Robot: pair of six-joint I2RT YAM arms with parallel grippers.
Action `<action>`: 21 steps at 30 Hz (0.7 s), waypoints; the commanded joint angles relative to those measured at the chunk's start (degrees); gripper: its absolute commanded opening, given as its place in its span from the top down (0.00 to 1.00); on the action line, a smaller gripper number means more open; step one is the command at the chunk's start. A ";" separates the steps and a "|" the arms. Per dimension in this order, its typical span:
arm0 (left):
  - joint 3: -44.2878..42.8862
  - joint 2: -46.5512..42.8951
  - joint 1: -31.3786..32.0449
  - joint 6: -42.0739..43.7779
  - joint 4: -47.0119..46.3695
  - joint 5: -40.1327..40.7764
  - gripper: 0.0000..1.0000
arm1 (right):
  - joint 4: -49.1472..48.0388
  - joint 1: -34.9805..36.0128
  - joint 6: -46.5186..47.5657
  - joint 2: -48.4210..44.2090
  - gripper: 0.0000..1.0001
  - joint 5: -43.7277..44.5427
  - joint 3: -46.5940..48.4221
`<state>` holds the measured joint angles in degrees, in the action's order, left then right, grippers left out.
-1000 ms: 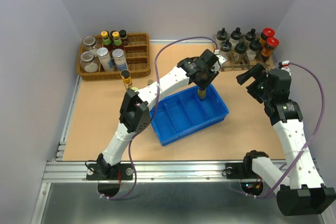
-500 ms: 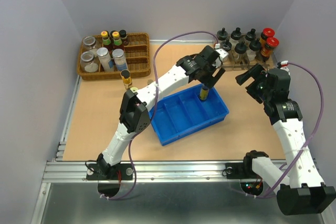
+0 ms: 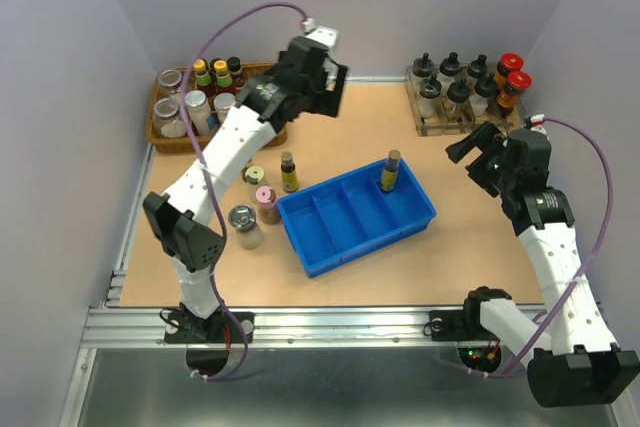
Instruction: Organize the condiment bottles
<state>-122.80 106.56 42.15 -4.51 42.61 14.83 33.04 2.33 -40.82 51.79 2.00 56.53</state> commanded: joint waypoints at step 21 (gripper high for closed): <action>31.92 -7.25 -12.80 -2.43 -3.85 -8.94 0.03 | -0.52 0.31 1.35 1.47 0.00 -3.84 2.35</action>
<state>-92.36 100.66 29.43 -7.49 40.82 8.05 33.04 2.35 -40.29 53.39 -1.32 56.53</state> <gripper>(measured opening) 0.974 0.998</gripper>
